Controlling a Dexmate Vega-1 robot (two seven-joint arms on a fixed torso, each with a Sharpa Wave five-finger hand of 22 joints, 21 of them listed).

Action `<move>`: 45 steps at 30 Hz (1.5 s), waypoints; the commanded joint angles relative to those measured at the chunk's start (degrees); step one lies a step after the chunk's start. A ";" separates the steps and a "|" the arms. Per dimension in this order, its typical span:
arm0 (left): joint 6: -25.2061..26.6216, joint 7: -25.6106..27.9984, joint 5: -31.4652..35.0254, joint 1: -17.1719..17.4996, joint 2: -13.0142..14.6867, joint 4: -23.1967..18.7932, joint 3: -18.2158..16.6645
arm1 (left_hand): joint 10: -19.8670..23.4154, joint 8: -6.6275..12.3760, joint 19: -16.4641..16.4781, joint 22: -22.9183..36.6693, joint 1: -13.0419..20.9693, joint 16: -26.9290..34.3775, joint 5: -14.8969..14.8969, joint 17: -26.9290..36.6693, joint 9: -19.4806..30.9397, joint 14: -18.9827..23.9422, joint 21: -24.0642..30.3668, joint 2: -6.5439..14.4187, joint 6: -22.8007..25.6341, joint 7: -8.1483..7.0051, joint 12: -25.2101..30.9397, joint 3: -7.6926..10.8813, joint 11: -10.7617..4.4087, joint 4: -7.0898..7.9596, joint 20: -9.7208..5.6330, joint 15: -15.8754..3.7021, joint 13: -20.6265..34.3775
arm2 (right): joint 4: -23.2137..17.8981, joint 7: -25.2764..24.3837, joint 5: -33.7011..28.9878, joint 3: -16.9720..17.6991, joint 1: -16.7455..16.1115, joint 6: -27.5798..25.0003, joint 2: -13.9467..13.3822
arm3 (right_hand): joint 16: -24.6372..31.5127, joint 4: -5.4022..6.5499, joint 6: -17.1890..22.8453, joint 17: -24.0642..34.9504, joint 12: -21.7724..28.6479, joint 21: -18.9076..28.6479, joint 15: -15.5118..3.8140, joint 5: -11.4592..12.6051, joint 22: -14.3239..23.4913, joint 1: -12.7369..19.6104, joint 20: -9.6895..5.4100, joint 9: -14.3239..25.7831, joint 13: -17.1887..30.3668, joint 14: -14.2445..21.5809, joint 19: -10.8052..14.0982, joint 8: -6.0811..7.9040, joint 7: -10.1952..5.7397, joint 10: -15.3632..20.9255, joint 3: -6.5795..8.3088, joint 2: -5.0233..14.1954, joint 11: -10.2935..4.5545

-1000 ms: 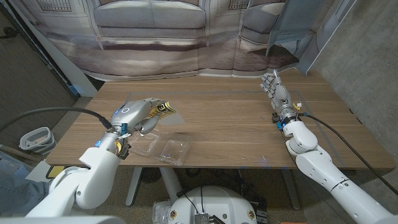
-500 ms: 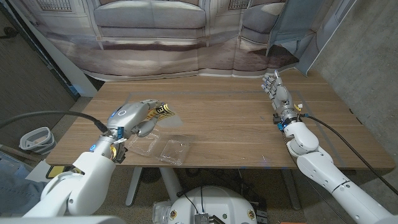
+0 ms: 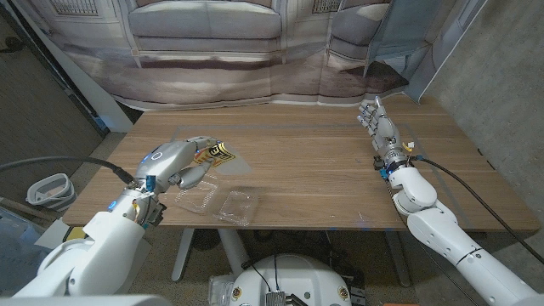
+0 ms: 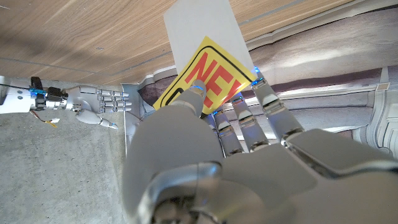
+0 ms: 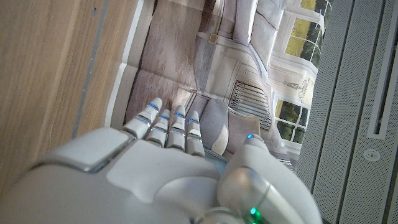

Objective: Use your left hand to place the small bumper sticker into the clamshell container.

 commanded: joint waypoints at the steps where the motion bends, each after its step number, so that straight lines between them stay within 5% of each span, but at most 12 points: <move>1: -2.91 -3.08 0.27 0.42 -3.25 -0.63 -2.61 | 0.19 -0.01 -0.09 0.10 -0.02 -0.09 -0.19 0.11 0.11 -0.01 -0.16 -0.73 0.34 -0.36 -0.10 0.26 -0.11 -0.03 0.16 -3.10 0.29 | 0.03 -0.36 -0.50 -0.24 0.38 -0.65 0.09 | -0.11 -0.28 0.42 0.14 -0.07 -0.15 0.10 -0.15 0.21 0.34 0.09 0.17 0.35 0.61 0.68 0.06 0.00 0.53 0.03 0.21 -0.12; 13: -3.90 -6.25 1.13 0.21 -4.72 -0.47 -3.10 | -0.02 -0.22 -0.62 0.10 0.07 -0.32 -0.25 0.11 0.09 -0.33 -0.43 -1.00 0.14 -0.68 -0.31 0.28 -0.11 -0.12 0.20 -3.37 0.30 | 0.94 -0.19 -0.42 -0.88 1.26 -1.17 0.54 | -0.11 -0.29 0.52 0.14 -0.09 -0.14 0.11 -0.16 0.21 0.34 0.06 0.17 0.35 0.62 0.70 0.10 -0.05 0.47 0.02 0.24 -0.10; 45: 0.84 -12.79 3.68 -3.11 0.85 0.66 1.89 | -0.35 -0.61 -2.11 0.13 -0.35 -0.62 -0.40 0.16 0.05 -0.86 -1.19 -1.64 -0.09 -1.50 -0.65 -0.02 -0.52 0.12 0.97 -3.81 0.31 | 0.40 -0.52 0.05 -0.23 0.45 -1.05 0.14 | -0.12 -0.32 0.51 0.15 -0.09 -0.14 0.11 -0.18 0.21 0.35 0.04 0.17 0.35 0.60 0.72 0.07 -0.06 0.50 -0.01 0.31 -0.14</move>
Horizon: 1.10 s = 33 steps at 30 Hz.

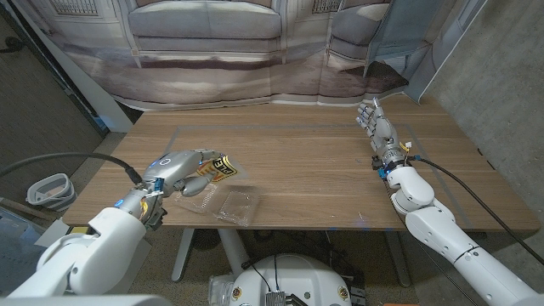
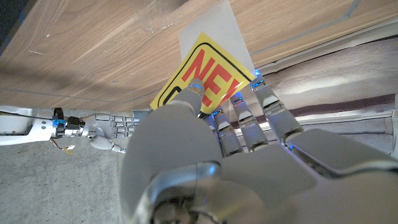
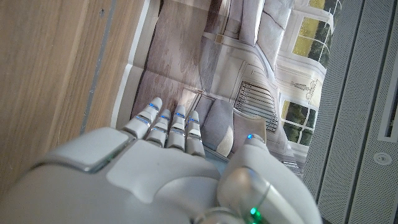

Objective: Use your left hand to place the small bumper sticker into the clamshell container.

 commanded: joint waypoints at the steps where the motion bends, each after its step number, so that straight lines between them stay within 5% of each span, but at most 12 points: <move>1: 1.51 -1.85 0.58 -0.62 1.91 -0.12 1.44 | -0.14 -0.34 -0.51 0.13 0.08 -0.18 -0.13 0.17 0.17 0.04 -0.16 -0.61 0.06 -0.14 -0.03 -0.04 -0.31 0.14 -0.04 -4.00 0.31 | -0.30 0.09 0.05 0.31 -0.43 0.43 -0.26 | -0.11 -0.32 0.51 0.15 -0.09 -0.14 0.05 -0.18 0.21 0.35 0.17 0.17 0.35 0.63 0.61 0.07 -0.02 0.50 -0.01 0.31 -0.16; 19: 7.18 -5.87 5.19 -2.03 6.24 -1.74 6.68 | -0.27 -0.59 -2.35 0.18 -0.94 -0.62 -0.23 0.10 0.13 -1.05 -1.03 -1.48 -0.09 -1.02 -0.17 -0.73 -0.87 0.54 0.26 -4.19 0.31 | 0.32 0.77 1.13 1.20 -1.15 1.43 -0.36 | -0.07 -0.38 0.70 0.14 0.01 -0.14 0.17 -0.19 0.21 0.42 0.22 0.17 0.34 0.76 0.62 0.14 -0.05 0.77 -0.01 0.34 0.13; 33: 8.72 -6.44 4.29 -1.35 8.87 -2.16 7.55 | -0.27 -0.67 -2.71 0.21 -1.09 -0.69 -0.20 0.04 0.12 -1.33 -1.23 -1.60 -0.12 -1.00 -0.20 -0.82 -0.79 0.58 0.30 -4.16 0.30 | 0.36 0.97 1.36 1.45 -1.98 2.15 -0.35 | -0.07 -0.41 0.70 0.13 0.02 -0.14 0.15 -0.19 0.21 0.47 0.28 0.17 0.34 0.81 0.62 0.13 -0.01 0.83 0.01 0.38 0.05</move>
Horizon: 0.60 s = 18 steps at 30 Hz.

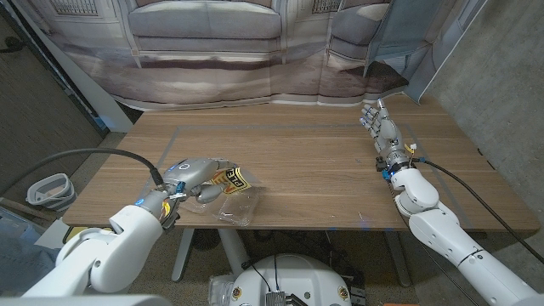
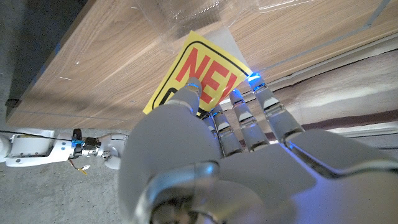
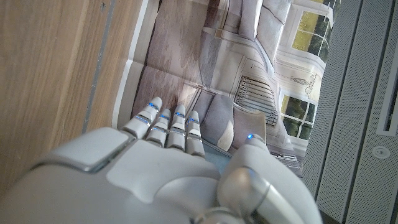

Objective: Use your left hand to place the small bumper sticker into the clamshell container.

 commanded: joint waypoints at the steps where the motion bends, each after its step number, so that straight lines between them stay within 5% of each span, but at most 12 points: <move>1: 1.79 -0.72 0.07 0.57 2.42 -0.60 1.25 | 0.28 -0.19 -0.35 0.08 -0.06 -0.01 0.01 0.19 0.11 -0.19 -0.18 -0.55 0.29 -0.19 -0.21 -0.19 -0.26 -0.05 -0.03 -4.11 0.30 | -0.05 0.08 0.25 0.32 -0.81 0.67 -0.05 | -0.06 -0.17 0.70 0.13 0.03 -0.13 -0.15 -0.19 0.21 0.48 -0.07 0.17 0.34 0.51 0.33 0.13 0.00 0.53 0.26 0.38 -0.24; 18: 5.58 0.39 4.61 5.60 0.59 -3.33 0.22 | 0.47 -0.16 -0.76 0.11 -0.44 0.06 0.05 0.09 0.09 -0.09 -0.43 -0.89 0.61 -0.33 -0.17 -0.44 -0.54 0.06 -0.01 -4.07 0.29 | -0.80 -0.08 -0.04 -0.05 -0.52 -0.78 -0.52 | -0.07 -0.21 0.80 0.13 0.00 -0.14 -0.14 -0.20 0.21 0.55 -0.03 0.17 0.34 0.52 0.33 0.16 0.04 0.48 0.30 0.47 -0.20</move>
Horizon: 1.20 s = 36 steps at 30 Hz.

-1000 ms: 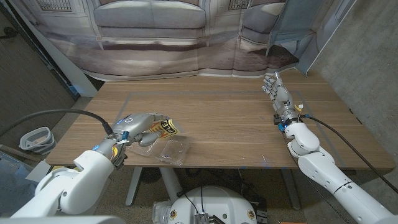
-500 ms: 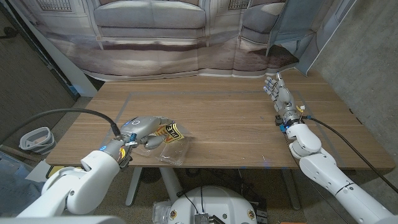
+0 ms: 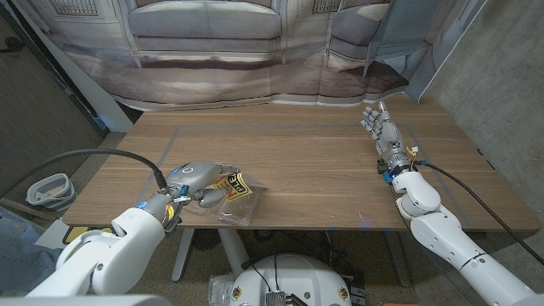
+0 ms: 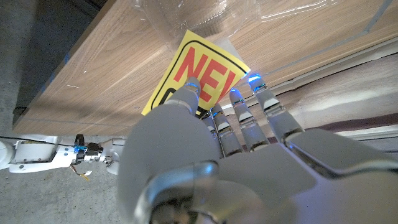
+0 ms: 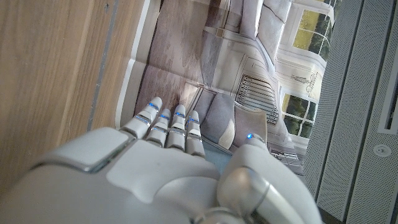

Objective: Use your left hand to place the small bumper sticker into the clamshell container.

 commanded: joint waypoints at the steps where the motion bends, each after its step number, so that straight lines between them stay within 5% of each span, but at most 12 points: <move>1: 2.57 1.23 2.49 4.20 -1.81 -1.69 -1.02 | 0.16 -0.19 -0.31 0.12 -0.02 0.06 0.05 0.07 0.09 -0.10 -0.38 -0.44 0.36 -0.08 0.07 -0.14 -0.12 0.08 -0.09 -4.03 0.29 | -0.55 -0.24 -0.05 -0.51 0.72 -1.69 -0.17 | -0.07 -0.21 0.56 0.13 -0.01 -0.14 -0.12 -0.20 0.21 0.33 -0.05 0.17 0.34 0.53 0.33 0.15 -0.22 0.47 0.30 0.25 -0.19; 36: 4.41 -5.00 -1.87 0.30 0.57 0.82 0.15 | -0.35 -0.33 -1.37 0.16 0.13 -0.12 0.12 -0.09 0.06 -0.73 -0.98 -0.31 0.42 0.18 -0.17 0.04 0.14 -0.07 0.35 -3.70 0.27 | -0.36 -0.39 0.17 -1.36 1.83 -3.53 -0.41 | -0.09 -0.25 0.49 0.13 -0.02 -0.13 -0.02 -0.26 0.21 0.38 -0.02 0.18 0.34 0.55 0.38 0.10 -0.19 0.50 0.31 0.32 -0.17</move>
